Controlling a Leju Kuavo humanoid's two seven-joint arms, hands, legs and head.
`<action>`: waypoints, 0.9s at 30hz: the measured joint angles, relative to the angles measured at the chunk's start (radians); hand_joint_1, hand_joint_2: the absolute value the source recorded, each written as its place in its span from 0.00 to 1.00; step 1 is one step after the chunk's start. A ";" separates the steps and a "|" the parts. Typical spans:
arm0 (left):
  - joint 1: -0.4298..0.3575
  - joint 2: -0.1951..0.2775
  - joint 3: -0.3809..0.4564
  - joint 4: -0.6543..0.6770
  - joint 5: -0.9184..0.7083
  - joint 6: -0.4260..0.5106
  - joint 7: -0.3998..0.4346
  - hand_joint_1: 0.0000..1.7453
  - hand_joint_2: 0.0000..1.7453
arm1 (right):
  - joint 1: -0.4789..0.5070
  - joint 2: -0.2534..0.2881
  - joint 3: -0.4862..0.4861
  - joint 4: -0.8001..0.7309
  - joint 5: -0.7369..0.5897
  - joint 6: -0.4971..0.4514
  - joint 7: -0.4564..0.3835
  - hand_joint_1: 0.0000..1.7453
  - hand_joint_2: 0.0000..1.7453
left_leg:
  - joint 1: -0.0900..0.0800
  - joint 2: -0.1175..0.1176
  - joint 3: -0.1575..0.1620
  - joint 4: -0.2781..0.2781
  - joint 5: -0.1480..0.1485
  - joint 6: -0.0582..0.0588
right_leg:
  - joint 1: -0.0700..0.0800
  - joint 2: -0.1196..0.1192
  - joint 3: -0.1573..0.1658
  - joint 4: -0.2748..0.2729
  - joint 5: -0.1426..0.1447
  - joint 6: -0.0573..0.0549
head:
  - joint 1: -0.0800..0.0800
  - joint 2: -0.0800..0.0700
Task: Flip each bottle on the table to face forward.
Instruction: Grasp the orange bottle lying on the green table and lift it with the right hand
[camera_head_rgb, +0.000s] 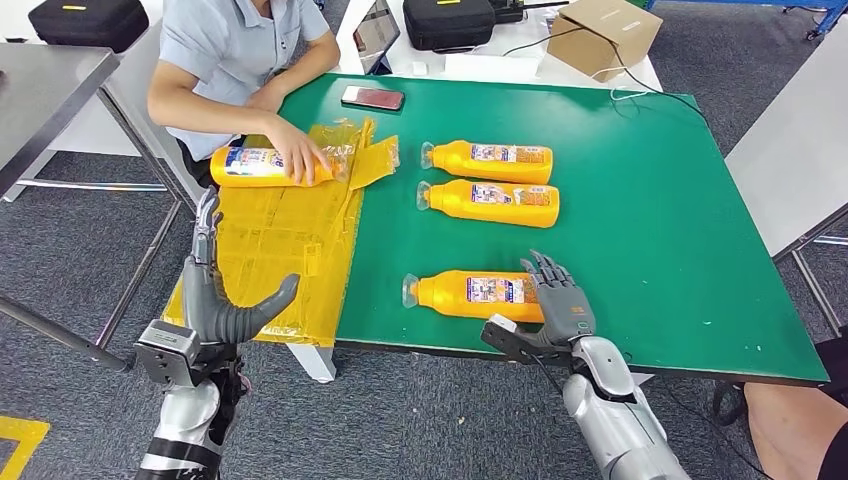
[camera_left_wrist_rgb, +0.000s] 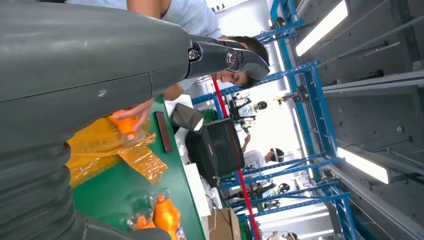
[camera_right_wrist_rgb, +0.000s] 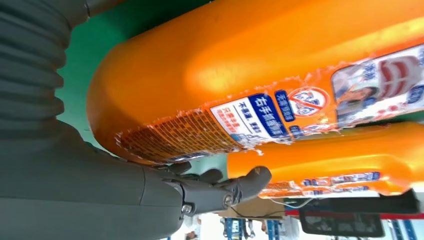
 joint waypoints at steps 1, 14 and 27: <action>-0.001 0.000 -0.001 0.003 0.000 0.000 0.000 0.00 1.00 | -0.008 0.000 0.000 0.014 0.003 0.005 0.006 0.00 1.00 | 0.000 0.000 0.000 0.000 0.000 0.000 | 0.000 0.000 0.000 0.000 0.000 0.000 | 0.000 0.000; -0.017 0.001 -0.012 0.020 -0.002 -0.009 0.004 0.00 1.00 | -0.074 0.001 0.001 0.109 -0.008 0.064 0.037 0.88 1.00 | 0.000 0.000 0.005 0.000 0.000 0.000 | 0.000 0.000 0.005 0.000 0.000 0.000 | 0.000 0.000; -0.051 -0.001 -0.024 0.068 0.124 -0.110 0.038 0.00 1.00 | -0.140 -0.014 -0.012 0.201 -0.153 0.210 -0.051 1.00 1.00 | 0.000 0.001 0.009 0.000 0.000 0.000 | 0.000 0.001 0.007 -0.001 0.001 0.000 | 0.000 0.000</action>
